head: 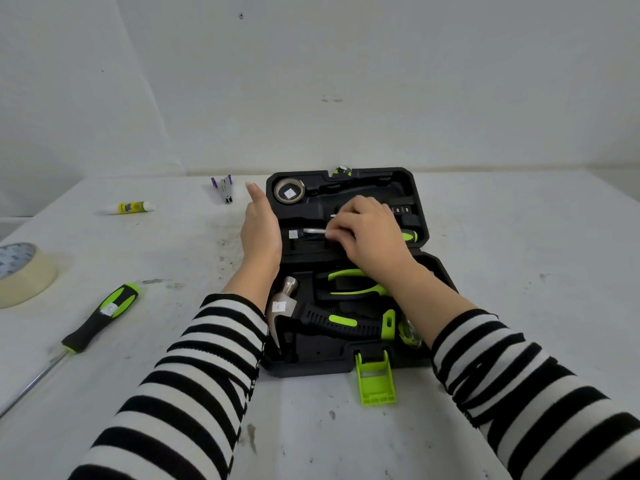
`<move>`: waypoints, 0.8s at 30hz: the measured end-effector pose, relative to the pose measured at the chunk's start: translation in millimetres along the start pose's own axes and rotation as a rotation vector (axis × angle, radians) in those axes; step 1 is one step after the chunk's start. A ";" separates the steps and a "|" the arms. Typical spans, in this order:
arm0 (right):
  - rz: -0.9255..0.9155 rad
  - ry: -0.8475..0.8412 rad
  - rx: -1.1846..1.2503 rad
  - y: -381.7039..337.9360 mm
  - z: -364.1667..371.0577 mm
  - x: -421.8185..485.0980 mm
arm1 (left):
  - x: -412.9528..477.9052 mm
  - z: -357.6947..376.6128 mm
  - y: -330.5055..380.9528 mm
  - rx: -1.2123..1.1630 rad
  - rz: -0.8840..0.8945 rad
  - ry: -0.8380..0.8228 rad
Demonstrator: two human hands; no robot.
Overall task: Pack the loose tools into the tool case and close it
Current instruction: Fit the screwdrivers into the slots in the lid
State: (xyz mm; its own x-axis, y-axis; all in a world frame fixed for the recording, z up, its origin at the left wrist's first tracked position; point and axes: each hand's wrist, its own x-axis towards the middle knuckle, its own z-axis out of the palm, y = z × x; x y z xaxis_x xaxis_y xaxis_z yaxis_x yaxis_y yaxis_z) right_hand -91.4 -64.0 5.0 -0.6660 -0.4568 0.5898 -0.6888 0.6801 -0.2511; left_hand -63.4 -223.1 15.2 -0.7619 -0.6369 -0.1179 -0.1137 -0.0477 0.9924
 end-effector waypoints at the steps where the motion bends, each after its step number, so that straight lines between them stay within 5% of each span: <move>1: -0.005 0.100 0.050 -2.2 -3.0 0.7 | -1.7 0.2 2.3 0.014 0.011 -0.005; 4: 0.036 0.334 0.203 -10.0 -13.0 3.4 | -0.9 1.9 2.3 0.085 0.013 -0.014; 9: 0.282 0.329 0.429 -22.3 -34.4 22.7 | 4.2 -0.1 -2.9 0.041 -0.021 -0.019; 14: 0.590 0.573 0.940 -31.5 -54.2 40.9 | -2.6 0.4 5.8 0.022 -0.038 -0.017; 19: 0.985 0.409 1.264 -28.4 -19.2 20.7 | 8.3 -4.2 -5.7 -0.110 -0.092 0.023; 24: 1.001 0.305 1.158 -26.4 -11.2 12.5 | 7.5 -4.8 -8.5 -0.080 -0.106 -0.001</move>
State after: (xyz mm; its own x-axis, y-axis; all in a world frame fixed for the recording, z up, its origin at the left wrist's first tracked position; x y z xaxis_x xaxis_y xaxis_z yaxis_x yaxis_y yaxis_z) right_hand -78.3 -81.2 27.6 -0.9891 0.1225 -0.0816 0.0507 -0.2371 -0.9702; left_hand -65.1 -231.1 6.0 -0.7492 -0.6239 -0.2224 -0.1425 -0.1761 0.9740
